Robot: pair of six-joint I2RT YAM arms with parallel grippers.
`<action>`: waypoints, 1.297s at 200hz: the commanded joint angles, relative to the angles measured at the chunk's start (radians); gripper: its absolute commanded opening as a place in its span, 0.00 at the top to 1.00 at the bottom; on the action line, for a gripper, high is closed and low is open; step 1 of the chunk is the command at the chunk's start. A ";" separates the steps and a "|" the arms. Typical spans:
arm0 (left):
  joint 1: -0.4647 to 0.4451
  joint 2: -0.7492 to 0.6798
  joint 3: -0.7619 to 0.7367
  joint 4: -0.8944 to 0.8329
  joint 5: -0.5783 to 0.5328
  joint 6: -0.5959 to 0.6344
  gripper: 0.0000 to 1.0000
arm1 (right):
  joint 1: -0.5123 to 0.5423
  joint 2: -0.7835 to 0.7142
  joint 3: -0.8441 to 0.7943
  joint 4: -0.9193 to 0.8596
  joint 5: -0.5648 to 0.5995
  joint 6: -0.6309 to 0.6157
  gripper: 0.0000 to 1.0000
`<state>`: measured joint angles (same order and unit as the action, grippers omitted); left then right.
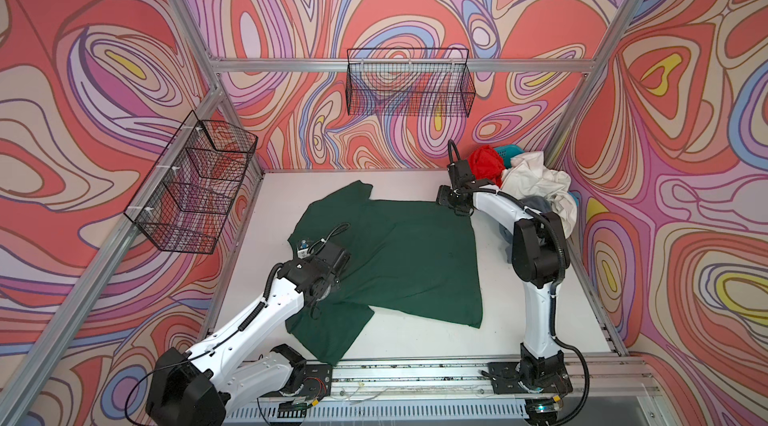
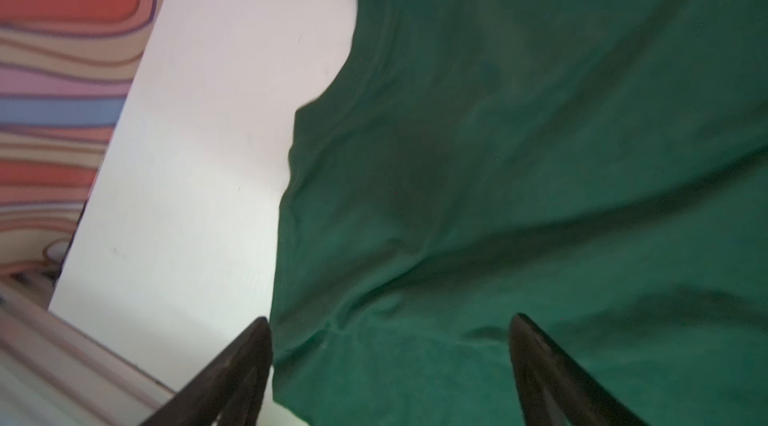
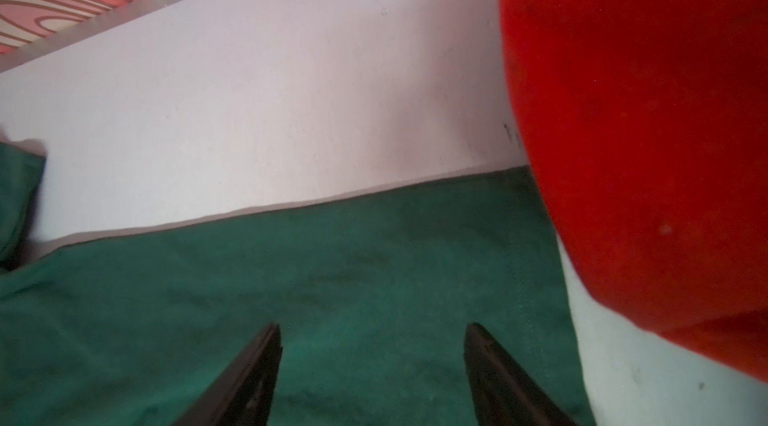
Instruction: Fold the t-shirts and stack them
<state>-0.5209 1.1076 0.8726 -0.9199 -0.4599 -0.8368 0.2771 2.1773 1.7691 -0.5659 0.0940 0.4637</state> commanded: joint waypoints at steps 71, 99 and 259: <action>0.339 0.546 0.463 0.409 0.329 0.359 0.00 | -0.108 0.137 0.083 -0.042 -0.003 0.001 0.15; 0.350 0.724 0.628 0.427 0.374 0.402 0.00 | -0.121 0.148 0.079 -0.043 0.026 0.006 0.20; 0.361 1.355 1.354 0.177 0.306 0.645 0.00 | -0.122 0.200 0.098 0.020 -0.031 -0.014 0.48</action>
<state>-0.1680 2.4069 2.1612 -0.6518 -0.1467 -0.2584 0.1619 2.3547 1.8832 -0.5755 0.0910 0.4534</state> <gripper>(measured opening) 0.999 0.524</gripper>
